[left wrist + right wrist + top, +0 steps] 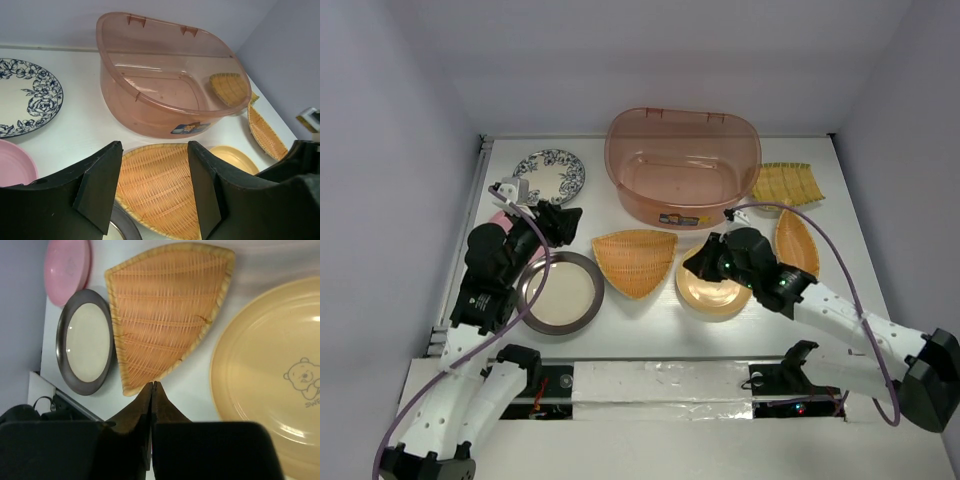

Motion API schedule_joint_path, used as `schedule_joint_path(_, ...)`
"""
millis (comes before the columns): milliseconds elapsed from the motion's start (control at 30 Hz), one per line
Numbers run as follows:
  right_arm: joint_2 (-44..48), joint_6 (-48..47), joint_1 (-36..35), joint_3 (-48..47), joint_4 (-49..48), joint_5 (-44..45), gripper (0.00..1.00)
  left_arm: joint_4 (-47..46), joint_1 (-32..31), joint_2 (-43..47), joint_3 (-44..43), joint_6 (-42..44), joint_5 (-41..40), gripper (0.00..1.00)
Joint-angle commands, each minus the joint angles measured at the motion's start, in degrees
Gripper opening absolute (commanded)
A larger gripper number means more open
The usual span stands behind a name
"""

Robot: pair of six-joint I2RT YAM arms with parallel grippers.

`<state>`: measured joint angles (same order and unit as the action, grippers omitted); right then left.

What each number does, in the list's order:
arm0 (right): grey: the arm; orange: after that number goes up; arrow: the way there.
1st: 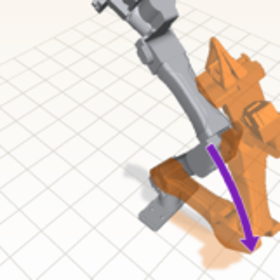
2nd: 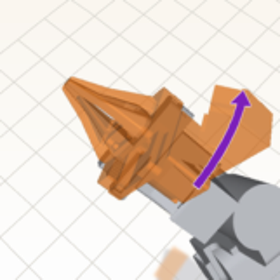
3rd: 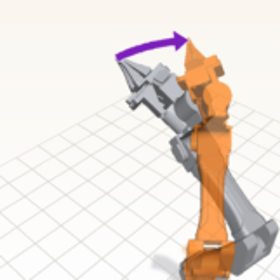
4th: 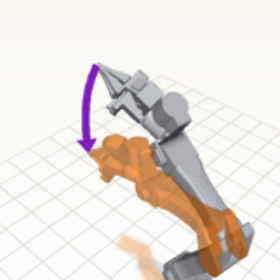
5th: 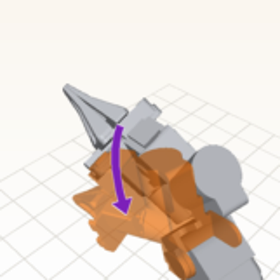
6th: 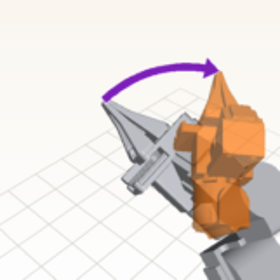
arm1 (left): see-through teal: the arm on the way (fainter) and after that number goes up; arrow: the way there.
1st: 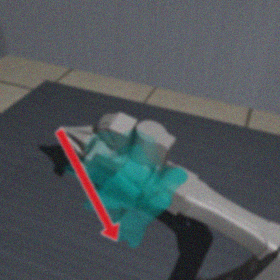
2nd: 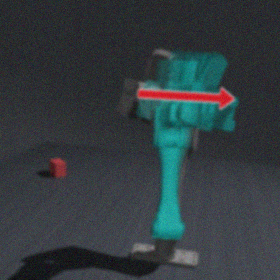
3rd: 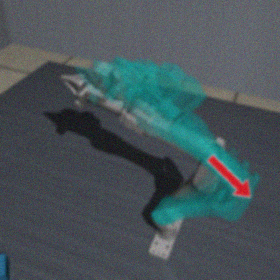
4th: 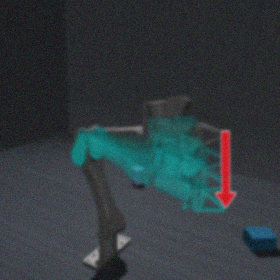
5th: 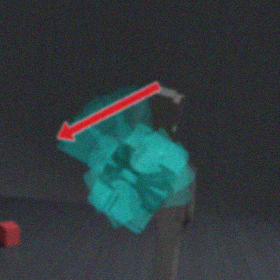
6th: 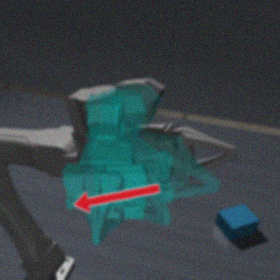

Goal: Place the plates into the plastic bin on the countertop

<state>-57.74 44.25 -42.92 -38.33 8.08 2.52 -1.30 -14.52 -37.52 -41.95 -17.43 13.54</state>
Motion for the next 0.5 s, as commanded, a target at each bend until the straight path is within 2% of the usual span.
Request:
schedule_joint_path(0, -2.2, 4.3, -1.1, -0.2, -7.2, 4.3, 0.00, -1.2, 0.2, 1.8, 0.1, 1.0, -0.3, 0.52)
schedule_joint_path(133, -4.7, 5.9, -1.6, -0.1, -7.9, 7.6, 0.00, -0.4, -0.4, 2.8, -0.1, 1.4, -1.3, 0.47)
schedule_joint_path(233, -6.7, 5.4, -1.6, -0.4, -11.0, 8.8, 0.05, -0.1, -1.2, 3.3, 0.0, 1.5, -2.4, 0.40)
schedule_joint_path(267, -8.4, 5.0, -1.6, -1.2, -11.9, 8.9, 0.06, 0.1, -1.7, 3.4, 0.0, 1.4, -3.3, 0.36)
schedule_joint_path(300, -9.4, 4.4, -1.6, -1.5, -12.6, 9.2, 0.08, 0.2, -1.7, 3.5, 0.0, 1.4, -4.0, 0.22)
schedule_joint_path(400, -13.1, 2.3, -1.6, -2.6, -14.6, 10.0, 0.17, 0.9, -2.3, 3.9, -0.1, 1.3, -6.2, 0.00)
schedule_joint_path(467, -15.4, 1.3, -1.6, -3.2, -15.1, 12.0, 0.27, 1.1, -2.3, 4.0, -0.2, 1.3, -6.9, 0.00)
